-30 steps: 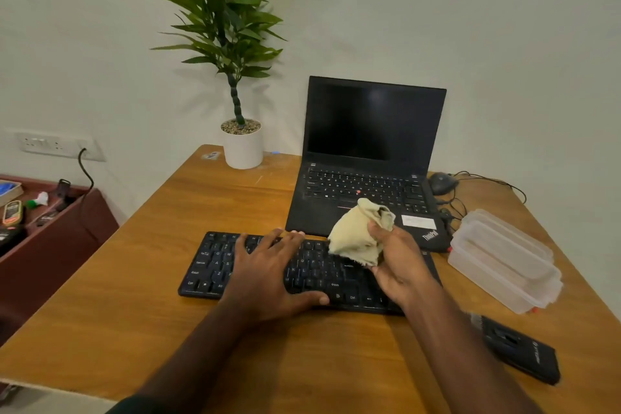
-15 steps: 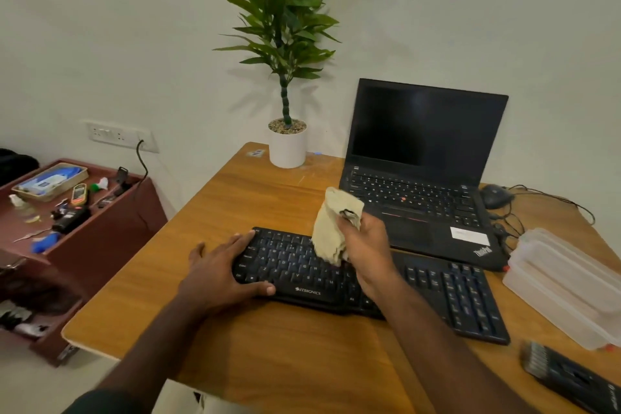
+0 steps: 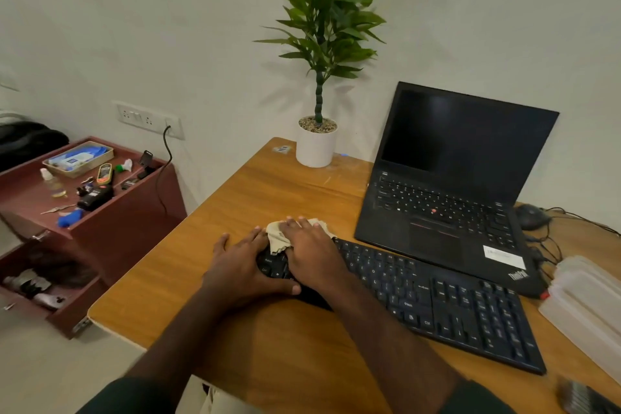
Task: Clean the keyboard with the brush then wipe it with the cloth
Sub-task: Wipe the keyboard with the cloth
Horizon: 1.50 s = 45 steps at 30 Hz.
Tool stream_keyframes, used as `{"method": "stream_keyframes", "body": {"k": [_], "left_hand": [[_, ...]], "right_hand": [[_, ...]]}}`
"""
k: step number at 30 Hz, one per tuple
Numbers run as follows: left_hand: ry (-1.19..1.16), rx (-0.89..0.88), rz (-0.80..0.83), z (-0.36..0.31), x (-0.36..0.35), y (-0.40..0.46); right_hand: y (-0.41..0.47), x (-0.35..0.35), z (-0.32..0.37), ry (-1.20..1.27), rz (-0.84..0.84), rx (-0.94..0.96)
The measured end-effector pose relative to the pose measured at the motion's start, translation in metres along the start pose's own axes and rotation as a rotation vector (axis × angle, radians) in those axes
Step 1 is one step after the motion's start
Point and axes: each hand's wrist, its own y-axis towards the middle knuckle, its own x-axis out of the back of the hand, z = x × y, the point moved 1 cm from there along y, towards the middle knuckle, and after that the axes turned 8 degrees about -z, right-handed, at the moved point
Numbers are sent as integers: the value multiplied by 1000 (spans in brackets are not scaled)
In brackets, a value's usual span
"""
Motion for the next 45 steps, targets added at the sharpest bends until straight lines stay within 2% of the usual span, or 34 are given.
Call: {"method": "stream_keyframes", "body": {"k": [7, 11, 13, 16, 18, 19, 20, 21, 24, 26, 32, 38, 40, 42, 44, 45], "left_hand": [[-13, -22, 2, 2, -1, 1], [-13, 1, 13, 1, 0, -1], [-6, 5, 12, 1, 0, -2], [-7, 3, 18, 4, -2, -1], [-10, -2, 17, 4, -2, 1], [-7, -5, 16, 4, -2, 1], [-3, -4, 17, 3, -2, 1], [1, -1, 15, 3, -3, 1], [18, 1, 11, 3, -3, 3], [39, 1, 15, 2, -3, 3], [27, -17, -7, 6, -5, 3], [-7, -14, 1, 4, -4, 0], [-14, -19, 4, 3, -3, 0], [-7, -22, 13, 3, -3, 0], [0, -20, 19, 3, -3, 0], [1, -18, 22, 3, -3, 0]], "right_hand": [[-14, 9, -19, 346, 233, 11], [-15, 38, -29, 714, 287, -138], [-11, 49, -36, 920, 162, -307], [0, 56, -39, 1131, -251, -496], [2, 57, -40, 937, -555, -418], [2, 55, -41, 783, -620, -349], [2, 49, -39, 636, -608, -270], [3, 41, -38, 518, -525, -198], [1, 11, -27, 227, -92, -109], [-3, 5, -22, 130, 19, -17], [-20, 15, -39, 369, 304, 151], [-31, 53, -51, 726, 399, -11], [-31, 63, -57, 842, 353, -97], [-27, 70, -63, 1029, 216, -258], [-16, 72, -65, 1188, -50, -413], [-12, 73, -65, 1168, -219, -457]]}}
